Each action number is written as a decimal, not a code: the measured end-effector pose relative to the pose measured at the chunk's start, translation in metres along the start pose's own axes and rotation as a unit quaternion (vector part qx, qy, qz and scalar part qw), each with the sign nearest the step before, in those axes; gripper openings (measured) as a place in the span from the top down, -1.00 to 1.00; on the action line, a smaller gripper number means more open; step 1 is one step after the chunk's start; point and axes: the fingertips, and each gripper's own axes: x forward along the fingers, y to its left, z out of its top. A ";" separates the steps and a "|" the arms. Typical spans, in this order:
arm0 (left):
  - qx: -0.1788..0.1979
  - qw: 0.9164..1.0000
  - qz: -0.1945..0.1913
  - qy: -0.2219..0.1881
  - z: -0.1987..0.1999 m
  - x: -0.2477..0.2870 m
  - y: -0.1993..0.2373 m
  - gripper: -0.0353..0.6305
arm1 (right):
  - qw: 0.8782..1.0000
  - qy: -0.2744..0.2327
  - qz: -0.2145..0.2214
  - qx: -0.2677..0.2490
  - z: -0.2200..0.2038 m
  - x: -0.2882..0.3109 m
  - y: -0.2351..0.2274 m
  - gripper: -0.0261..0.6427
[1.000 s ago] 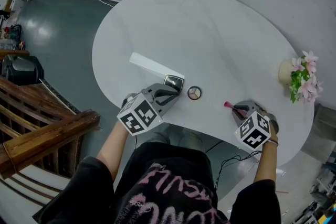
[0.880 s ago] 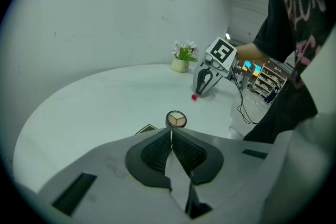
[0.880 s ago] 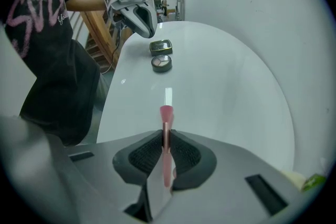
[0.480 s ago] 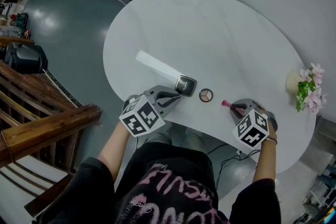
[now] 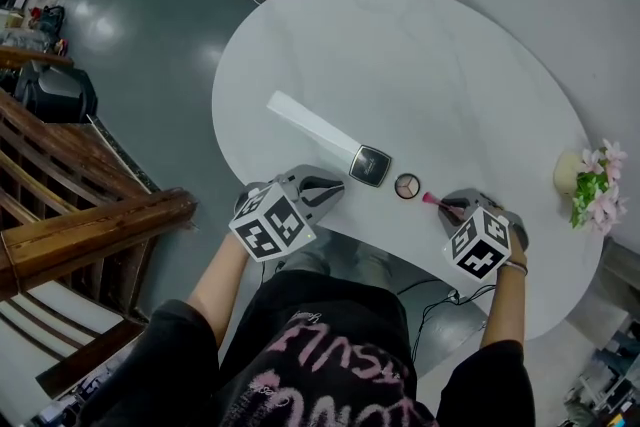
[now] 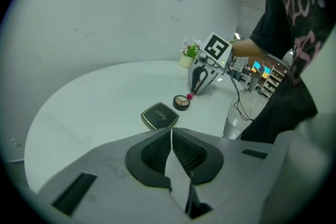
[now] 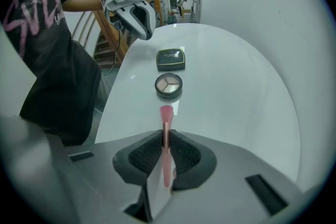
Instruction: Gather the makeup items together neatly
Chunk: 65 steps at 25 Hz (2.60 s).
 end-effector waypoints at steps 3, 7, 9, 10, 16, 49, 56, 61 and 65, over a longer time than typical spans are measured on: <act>0.002 1.000 0.000 0.001 0.000 0.000 -0.001 0.84 | 1.000 0.002 0.001 0.002 -0.001 0.002 0.000 0.61; 0.003 1.000 -0.001 0.002 -0.001 0.001 -0.002 0.84 | 1.000 0.004 -0.001 0.006 -0.002 0.003 0.000 0.61; 0.003 1.000 -0.002 0.002 0.000 0.001 -0.003 0.84 | 1.000 0.003 -0.003 0.009 -0.002 0.003 0.000 0.61; 0.004 1.000 -0.002 0.003 0.000 0.001 -0.003 0.84 | 1.000 0.002 -0.005 0.011 -0.002 0.002 0.000 0.61; 0.008 1.000 -0.003 0.008 -0.002 0.003 -0.006 0.84 | 1.000 -0.005 -0.003 0.021 -0.002 0.003 0.002 0.53; 0.030 0.998 0.047 -0.031 0.034 0.014 0.006 0.84 | 0.952 -0.140 -0.173 0.210 -0.010 -0.054 -0.001 0.67; 0.033 0.996 0.065 -0.058 0.053 0.020 0.003 0.84 | 0.926 -0.172 -0.219 0.254 -0.008 -0.071 0.000 0.69; 0.037 0.995 0.062 -0.069 0.055 0.022 -0.002 0.84 | 0.903 -0.198 -0.258 0.281 -0.007 -0.086 0.002 0.71; 0.048 0.994 0.061 -0.080 0.061 0.018 -0.006 0.84 | 0.887 -0.204 -0.290 0.296 -0.008 -0.099 0.007 0.71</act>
